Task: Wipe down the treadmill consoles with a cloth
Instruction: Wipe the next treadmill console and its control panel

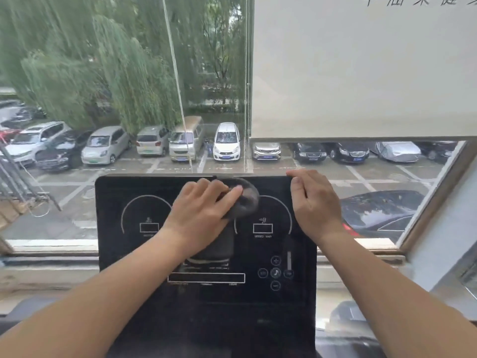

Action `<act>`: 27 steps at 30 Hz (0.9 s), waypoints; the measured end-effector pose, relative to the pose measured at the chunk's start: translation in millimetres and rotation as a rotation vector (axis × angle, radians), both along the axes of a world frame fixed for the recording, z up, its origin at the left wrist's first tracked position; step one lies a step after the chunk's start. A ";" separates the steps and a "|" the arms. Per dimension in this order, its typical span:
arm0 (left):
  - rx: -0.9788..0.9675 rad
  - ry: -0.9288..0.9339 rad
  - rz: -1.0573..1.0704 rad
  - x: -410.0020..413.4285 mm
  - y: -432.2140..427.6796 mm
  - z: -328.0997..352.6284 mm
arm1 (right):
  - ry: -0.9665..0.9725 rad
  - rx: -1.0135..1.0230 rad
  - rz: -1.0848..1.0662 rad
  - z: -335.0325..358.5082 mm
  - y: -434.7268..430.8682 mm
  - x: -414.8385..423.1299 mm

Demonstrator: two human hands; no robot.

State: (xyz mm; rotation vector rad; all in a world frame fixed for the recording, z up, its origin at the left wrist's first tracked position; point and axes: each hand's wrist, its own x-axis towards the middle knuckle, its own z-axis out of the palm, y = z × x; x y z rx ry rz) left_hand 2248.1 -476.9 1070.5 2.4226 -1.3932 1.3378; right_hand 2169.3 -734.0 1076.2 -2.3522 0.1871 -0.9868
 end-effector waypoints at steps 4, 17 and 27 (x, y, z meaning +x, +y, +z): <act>-0.326 0.208 0.238 -12.4 -27.1 -3.8 | 0.047 -0.008 0.101 -4.2 -11.7 -3.6; -0.311 0.184 0.203 -44.5 -82.5 -25.7 | 0.034 0.241 0.299 1.5 -28.2 -2.3; -0.313 0.079 0.153 -24.8 -100.0 4.0 | -0.010 0.385 0.386 3.3 -29.2 -1.1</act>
